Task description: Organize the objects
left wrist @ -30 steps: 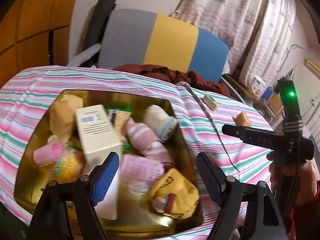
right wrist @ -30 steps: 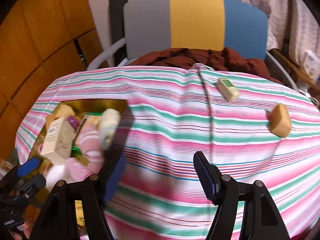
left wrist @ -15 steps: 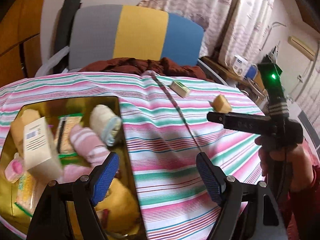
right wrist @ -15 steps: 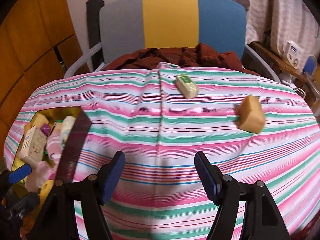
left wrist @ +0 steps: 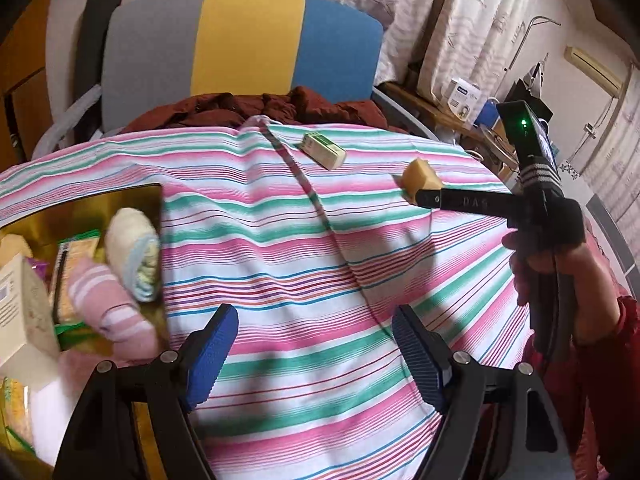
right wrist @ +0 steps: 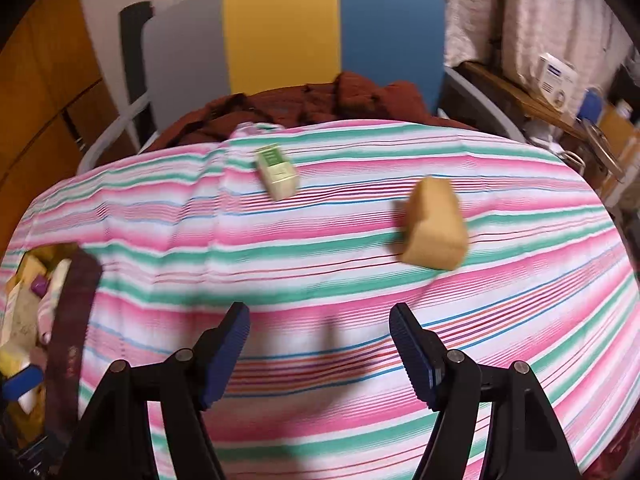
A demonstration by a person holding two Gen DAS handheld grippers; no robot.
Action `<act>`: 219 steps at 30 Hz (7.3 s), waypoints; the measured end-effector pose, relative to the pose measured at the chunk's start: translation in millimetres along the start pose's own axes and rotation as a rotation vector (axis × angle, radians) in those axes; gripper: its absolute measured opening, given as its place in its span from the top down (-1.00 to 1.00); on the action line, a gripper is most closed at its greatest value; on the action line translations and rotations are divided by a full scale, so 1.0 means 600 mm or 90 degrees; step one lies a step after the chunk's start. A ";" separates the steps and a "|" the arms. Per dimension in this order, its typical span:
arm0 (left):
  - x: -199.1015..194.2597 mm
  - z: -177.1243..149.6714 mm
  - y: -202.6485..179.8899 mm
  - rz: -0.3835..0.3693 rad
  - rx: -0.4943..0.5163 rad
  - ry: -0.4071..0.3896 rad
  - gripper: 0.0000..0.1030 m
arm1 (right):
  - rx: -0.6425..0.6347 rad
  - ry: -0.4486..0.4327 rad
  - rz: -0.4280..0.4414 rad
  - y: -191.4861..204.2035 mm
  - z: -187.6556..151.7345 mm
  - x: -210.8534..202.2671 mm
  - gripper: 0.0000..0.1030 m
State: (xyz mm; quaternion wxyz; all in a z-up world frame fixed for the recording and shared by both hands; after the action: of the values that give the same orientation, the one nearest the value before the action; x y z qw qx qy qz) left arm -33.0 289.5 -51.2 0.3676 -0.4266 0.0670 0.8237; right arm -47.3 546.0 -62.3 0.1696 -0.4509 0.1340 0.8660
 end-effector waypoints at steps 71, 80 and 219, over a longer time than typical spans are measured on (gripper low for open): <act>0.373 0.229 -0.047 0.099 0.060 0.003 0.41 | 0.163 0.018 0.030 -0.167 0.079 0.138 0.08; 0.305 0.150 -0.086 0.062 0.081 -0.009 0.41 | 0.122 0.004 -0.003 -0.157 0.080 0.134 0.08; -0.270 -0.171 0.354 0.403 -0.209 -0.008 -0.25 | -0.173 -0.052 0.124 0.549 -0.217 -0.185 -0.99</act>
State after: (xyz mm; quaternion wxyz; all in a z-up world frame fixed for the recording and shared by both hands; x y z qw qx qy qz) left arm -47.5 3.9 -37.2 0.0209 -0.4328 0.0603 0.8992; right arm -28.6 178.2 -17.0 0.0278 -0.4193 0.0514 0.9060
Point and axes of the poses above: each gripper's, at about its wrist camera, not at the fingertips, and x roughly the way its jaws point, y to its left, z to its top, the point moved 8 cm from there along x, roughly the way its jaws point, and after that the axes turned 5 degrees about x, right-handed, at the moved point
